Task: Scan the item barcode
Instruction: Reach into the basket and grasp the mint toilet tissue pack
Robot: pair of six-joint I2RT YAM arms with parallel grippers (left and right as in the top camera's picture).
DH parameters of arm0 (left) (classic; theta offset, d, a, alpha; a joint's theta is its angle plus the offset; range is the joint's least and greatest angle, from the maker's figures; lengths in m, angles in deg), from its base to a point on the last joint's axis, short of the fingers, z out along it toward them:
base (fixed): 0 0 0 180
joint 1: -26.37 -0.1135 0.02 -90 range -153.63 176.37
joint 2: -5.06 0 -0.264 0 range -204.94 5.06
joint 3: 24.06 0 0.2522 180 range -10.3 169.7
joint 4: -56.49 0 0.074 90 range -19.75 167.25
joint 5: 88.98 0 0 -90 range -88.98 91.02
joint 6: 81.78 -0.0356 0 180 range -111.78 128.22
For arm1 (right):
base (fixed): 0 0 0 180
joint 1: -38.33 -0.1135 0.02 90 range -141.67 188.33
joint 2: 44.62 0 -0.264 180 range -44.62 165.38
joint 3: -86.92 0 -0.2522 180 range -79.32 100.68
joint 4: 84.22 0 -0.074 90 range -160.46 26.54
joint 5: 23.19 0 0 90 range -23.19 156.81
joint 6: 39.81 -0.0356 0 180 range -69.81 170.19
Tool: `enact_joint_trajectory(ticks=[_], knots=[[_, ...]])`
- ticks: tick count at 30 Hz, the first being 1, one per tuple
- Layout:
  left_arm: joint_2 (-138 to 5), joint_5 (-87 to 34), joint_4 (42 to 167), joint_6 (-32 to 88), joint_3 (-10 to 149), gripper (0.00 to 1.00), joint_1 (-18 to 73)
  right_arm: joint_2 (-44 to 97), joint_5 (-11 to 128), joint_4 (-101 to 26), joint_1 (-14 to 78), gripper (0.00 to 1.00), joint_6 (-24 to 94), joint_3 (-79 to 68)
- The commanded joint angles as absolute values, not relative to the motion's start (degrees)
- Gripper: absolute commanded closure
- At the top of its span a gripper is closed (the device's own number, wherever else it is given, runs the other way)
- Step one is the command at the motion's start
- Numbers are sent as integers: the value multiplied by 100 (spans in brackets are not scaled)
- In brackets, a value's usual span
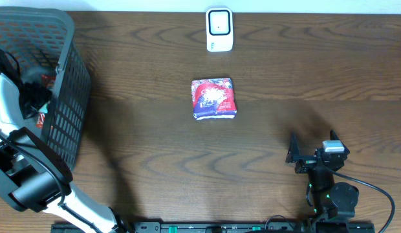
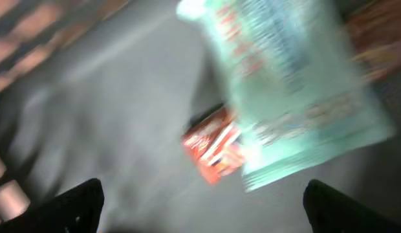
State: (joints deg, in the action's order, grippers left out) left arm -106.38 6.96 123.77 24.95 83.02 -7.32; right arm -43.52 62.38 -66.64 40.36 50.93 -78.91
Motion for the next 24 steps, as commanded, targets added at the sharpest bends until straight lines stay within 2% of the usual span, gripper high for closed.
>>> enact_joint_trajectory(ticks=[1, 7, 15, 20, 24], knots=[[-10704, 18, 11975, 1638, 8287, 2, -730, -4365, 6242, -6640, 4053, 1, 5176, -7902], [-10706, -6, 11446, 1299, 8280, 2, -730, -4365, 6242, -6640, 4053, 1, 5176, -7902], [-10754, -6, 11140, 2126, 8171, 3, -730, -4365, 6242, -6640, 4053, 1, 5176, -7902], [-11108, 14, 11090, 2150, 7994, 16, -730, -4365, 6240, -6640, 4053, 1, 5176, -7902], [-11427, 14, 11129, 2145, 7985, 19, -730, -4365, 6242, -6640, 4053, 1, 5176, -7902]])
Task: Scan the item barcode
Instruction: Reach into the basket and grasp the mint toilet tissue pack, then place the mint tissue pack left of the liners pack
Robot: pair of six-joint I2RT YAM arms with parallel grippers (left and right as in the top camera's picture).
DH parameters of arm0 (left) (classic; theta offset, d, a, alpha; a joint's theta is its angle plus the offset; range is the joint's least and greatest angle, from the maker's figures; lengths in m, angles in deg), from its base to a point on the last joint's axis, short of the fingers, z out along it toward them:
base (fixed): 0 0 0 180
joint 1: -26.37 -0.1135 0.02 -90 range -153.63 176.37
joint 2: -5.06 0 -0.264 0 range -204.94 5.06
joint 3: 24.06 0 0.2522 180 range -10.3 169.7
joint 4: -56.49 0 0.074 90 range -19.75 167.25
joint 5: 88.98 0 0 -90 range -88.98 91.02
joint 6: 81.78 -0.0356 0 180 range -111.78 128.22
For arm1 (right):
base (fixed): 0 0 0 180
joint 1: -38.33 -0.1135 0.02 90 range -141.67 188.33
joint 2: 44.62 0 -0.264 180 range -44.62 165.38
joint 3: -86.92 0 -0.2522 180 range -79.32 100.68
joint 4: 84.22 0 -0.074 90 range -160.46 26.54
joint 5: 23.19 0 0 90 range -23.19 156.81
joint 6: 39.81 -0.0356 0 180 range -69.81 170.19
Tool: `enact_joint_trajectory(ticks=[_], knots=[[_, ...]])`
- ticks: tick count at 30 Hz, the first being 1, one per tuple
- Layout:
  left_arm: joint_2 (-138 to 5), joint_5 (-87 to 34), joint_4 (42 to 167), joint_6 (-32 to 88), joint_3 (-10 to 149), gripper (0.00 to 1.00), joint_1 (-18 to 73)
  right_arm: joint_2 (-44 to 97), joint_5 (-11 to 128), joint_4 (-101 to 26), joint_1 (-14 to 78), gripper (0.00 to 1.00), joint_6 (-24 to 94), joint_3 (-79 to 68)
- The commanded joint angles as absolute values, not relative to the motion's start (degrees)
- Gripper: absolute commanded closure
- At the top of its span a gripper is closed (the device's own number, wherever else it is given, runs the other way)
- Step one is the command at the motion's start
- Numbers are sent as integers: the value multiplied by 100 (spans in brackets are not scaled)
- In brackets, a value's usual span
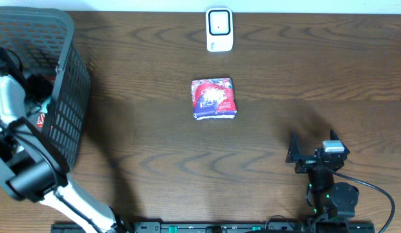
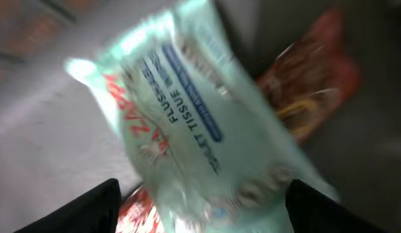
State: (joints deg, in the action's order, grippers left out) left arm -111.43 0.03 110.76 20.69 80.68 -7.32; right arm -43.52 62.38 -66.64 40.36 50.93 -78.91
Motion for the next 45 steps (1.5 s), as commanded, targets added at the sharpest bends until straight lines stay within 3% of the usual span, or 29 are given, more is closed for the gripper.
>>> enact_joint_trajectory(ticks=[1, 3, 5, 12, 20, 23, 25, 27, 33, 36, 38, 42, 45], knots=[[-11466, 12, 11133, 2145, 7985, 19, -730, -4365, 6240, -6640, 4053, 1, 5176, -7902], [-11488, 14, 11153, 2145, 7985, 48, -730, -4365, 6242, -6640, 4053, 1, 5176, -7902], [-11381, 12, 11157, 2147, 8007, 93, -730, -4365, 6242, -6640, 4053, 1, 5176, -7902], [-10334, 12, 11341, 2167, 8125, 93, -730, -4365, 6240, -6640, 4053, 1, 5176, -7902], [-8188, -98, 11258, 3063, 8123, 93, -730, -4365, 6242, -6640, 4053, 1, 5176, -7902], [-7757, -1665, 10958, 3256, 8123, 93, -697, -4365, 6240, -6640, 4053, 1, 5176, -7902], [-7578, -3096, 10578, 3258, 8123, 93, -413, -4365, 6242, -6640, 4053, 1, 5176, -7902], [-7550, -3584, 10434, 3256, 8123, 93, -31, -4365, 6242, -6640, 4053, 1, 5176, -7902], [-7637, -3706, 10534, 3033, 8099, 93, 2159, -4365, 6242, -6640, 4053, 1, 5176, -7900], [-7832, -2902, 11107, 2484, 8095, 93, 3477, -4365, 6242, -6640, 4053, 1, 5176, -7902], [-8081, -1630, 11710, 2209, 8095, 93, 4209, -4365, 6242, -6640, 4053, 1, 5176, -7902], [-8669, 344, 12482, 2027, 8090, 93, 4918, -4365, 6240, -6640, 4053, 1, 5176, -7902], [-9464, 667, 12945, 2023, 8090, 93, 4992, -4365, 6240, -6640, 4053, 1, 5176, -7902]])
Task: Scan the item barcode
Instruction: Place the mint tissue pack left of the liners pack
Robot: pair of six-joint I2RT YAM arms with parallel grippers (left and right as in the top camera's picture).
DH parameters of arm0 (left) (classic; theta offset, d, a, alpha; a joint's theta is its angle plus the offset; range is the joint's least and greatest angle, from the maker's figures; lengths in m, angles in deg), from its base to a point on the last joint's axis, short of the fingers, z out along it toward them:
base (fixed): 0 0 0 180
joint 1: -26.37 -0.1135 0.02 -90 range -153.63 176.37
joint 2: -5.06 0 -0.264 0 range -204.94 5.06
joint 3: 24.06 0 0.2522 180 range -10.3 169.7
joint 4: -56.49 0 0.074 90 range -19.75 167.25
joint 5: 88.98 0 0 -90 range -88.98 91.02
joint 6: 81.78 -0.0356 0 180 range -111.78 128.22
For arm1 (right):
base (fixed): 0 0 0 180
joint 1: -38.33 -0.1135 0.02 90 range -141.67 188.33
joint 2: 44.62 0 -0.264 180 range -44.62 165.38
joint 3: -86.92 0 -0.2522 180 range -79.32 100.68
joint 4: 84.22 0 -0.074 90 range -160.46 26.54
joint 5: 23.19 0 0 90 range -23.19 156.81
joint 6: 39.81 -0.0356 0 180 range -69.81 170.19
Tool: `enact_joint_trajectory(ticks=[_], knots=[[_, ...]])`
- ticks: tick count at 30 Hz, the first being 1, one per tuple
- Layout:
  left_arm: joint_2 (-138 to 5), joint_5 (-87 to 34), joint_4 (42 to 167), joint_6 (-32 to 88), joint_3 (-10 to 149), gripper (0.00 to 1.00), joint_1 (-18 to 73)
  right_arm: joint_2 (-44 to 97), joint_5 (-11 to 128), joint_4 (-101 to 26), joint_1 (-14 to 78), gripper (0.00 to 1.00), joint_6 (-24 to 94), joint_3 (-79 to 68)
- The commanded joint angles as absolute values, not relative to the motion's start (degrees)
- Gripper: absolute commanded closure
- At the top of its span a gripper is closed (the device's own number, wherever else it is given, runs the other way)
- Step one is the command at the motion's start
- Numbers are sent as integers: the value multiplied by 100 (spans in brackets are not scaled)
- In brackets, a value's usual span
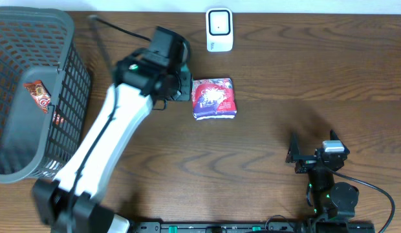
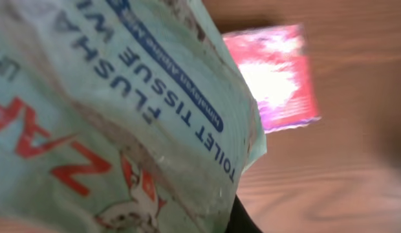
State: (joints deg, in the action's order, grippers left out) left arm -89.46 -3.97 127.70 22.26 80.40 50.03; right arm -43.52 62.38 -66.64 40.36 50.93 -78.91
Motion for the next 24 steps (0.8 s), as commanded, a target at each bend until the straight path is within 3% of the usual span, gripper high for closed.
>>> enact_joint_trajectory(ticks=[1, 6, 20, 24], knots=[[-9694, 663, 12991, 1986, 8090, 93, 4979, -4365, 6242, -6640, 4053, 1, 5176, -7902], [-10854, 420, 12882, 1424, 8090, 93, 4985, -4365, 6240, -6640, 4053, 1, 5176, -7902], [-11482, -3162, 12668, -895, 8090, 93, 4998, -4365, 6242, -6640, 4053, 1, 5176, -7902], [-11482, -2587, 12611, -947, 8116, 93, 4961, -4365, 6242, -6640, 4053, 1, 5176, -7902]])
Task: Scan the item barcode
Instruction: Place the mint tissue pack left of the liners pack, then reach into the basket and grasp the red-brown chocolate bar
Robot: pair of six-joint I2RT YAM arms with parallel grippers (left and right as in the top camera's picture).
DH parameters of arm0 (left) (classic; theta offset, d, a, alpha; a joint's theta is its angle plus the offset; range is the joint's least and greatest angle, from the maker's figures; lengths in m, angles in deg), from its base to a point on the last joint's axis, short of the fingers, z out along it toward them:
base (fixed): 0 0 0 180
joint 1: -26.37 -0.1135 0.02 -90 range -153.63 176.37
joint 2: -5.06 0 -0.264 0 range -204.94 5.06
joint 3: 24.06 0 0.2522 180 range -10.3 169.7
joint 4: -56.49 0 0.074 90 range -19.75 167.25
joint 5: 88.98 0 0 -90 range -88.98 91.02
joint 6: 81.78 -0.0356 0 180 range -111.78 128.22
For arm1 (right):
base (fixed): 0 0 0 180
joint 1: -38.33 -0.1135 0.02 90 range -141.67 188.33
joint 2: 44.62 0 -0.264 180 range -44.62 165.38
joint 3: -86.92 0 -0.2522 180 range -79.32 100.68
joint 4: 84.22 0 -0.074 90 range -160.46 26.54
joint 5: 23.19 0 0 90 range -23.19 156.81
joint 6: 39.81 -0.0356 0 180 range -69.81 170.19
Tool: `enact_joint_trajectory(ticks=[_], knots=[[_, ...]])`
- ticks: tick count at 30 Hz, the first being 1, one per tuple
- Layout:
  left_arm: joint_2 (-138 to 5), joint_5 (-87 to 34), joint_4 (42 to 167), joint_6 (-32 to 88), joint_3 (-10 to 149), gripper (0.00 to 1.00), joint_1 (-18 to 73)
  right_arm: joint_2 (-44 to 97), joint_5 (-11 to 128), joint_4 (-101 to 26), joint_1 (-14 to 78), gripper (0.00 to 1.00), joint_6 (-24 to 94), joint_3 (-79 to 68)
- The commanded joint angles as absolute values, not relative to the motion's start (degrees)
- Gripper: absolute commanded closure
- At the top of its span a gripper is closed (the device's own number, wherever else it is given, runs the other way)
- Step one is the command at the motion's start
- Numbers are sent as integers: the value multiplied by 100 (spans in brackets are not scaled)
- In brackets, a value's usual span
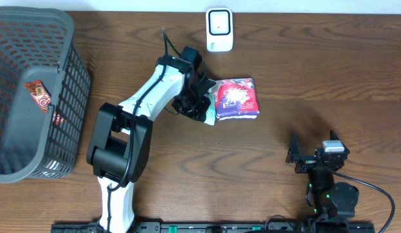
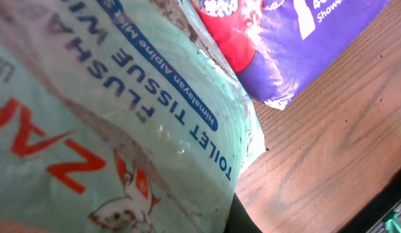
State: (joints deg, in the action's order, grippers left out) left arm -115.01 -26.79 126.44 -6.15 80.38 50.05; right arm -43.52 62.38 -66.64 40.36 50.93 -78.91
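Note:
My left gripper (image 1: 200, 103) is shut on a mint-green toilet tissue pack (image 2: 123, 116), which fills the left wrist view and hides most of the fingers. In the overhead view only a corner of that pack (image 1: 209, 116) shows under the arm. It presses against the left edge of a red and purple pack (image 1: 236, 98) lying flat on the table; the same red and purple pack (image 2: 284, 45) sits at the top right in the wrist view. The white barcode scanner (image 1: 219, 29) stands at the table's far edge. My right gripper (image 1: 312, 150) rests open at the near right.
A dark mesh basket (image 1: 66, 39) stands at the far left with a red packet (image 1: 36, 92) inside. The left arm stretches from the near edge across the table's middle. Bare wood lies between the packs and the right arm.
My left gripper, still holding the tissue pack, has moved right and slightly nearer. The red and purple pack now lies further right and a little turned. The right arm is unchanged.
My left gripper was open inside the basket above the tissue pack, then closer over it. Later it held the pack over the table, just left of the red and purple pack. Now it is against that pack, which has shifted right.

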Motion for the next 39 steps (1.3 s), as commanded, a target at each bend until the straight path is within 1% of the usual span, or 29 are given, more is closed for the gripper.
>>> enact_joint_trajectory(ticks=[1, 2, 3, 4, 5, 7, 13, 17, 18, 20, 24, 25, 26, 29, 30, 31, 39], knots=[[-11482, -2229, 12611, -808, 8138, 89, 4928, -4365, 6240, -6640, 4053, 1, 5176, -7902], [-11482, -1973, 12615, -670, 8165, 85, 4878, -4365, 6242, -6640, 4053, 1, 5176, -7902], [-11479, -1868, 12617, -646, 8182, 72, 4841, -4365, 6242, -6640, 4053, 1, 5176, -7902], [-11475, -1787, 12654, -648, 8235, 16, 4773, -4365, 6240, -6640, 4053, 1, 5176, -7902], [-11471, -1770, 12700, -646, 8296, 7, 4727, -4365, 6242, -6640, 4053, 1, 5176, -7902], [-11405, -1772, 12923, -423, 8619, 2, 4585, -4365, 6240, -6640, 4053, 1, 5176, -7902], [-10953, -1772, 13537, 12, 9998, 2, 4056, -4365, 6240, -6640, 4053, 1, 5176, -7902], [-10391, -1765, 13435, 491, 10809, 2, 3466, -4365, 6242, -6640, 4053, 1, 5176, -7900], [-10238, -1680, 13363, 631, 10978, 2, 3265, -4365, 6240, -6640, 4053, 1, 5176, -7902], [-9766, -823, 13183, 1271, 11211, 2, 2561, -4365, 6242, -6640, 4053, 1, 5176, -7902], [-9320, 324, 13334, 2067, 11214, 2, 1385, -4365, 6240, -6640, 4053, 1, 5176, -7902], [-9276, 407, 13542, 2246, 11214, 2, 734, -4365, 6242, -6640, 4053, 1, 5176, -7900], [-9318, 407, 13817, 2543, 11168, 2, 269, -4365, 6242, -6640, 4053, 1, 5176, -7902], [-9434, 407, 14042, 2746, 10801, 2, -232, -4365, 6240, -6640, 4053, 1, 5176, -7902], [-9471, 407, 14027, 2746, 10672, 8, -319, -4365, 6242, -6640, 4053, 1, 5176, -7902], [-9528, 409, 13975, 2744, 10481, 10, -426, -4365, 6242, -6640, 4053, 1, 5176, -7902], [-10284, 624, 13592, 2803, 9511, 10, -807, -4365, 6240, -6640, 4053, 1, 5176, -7900]])
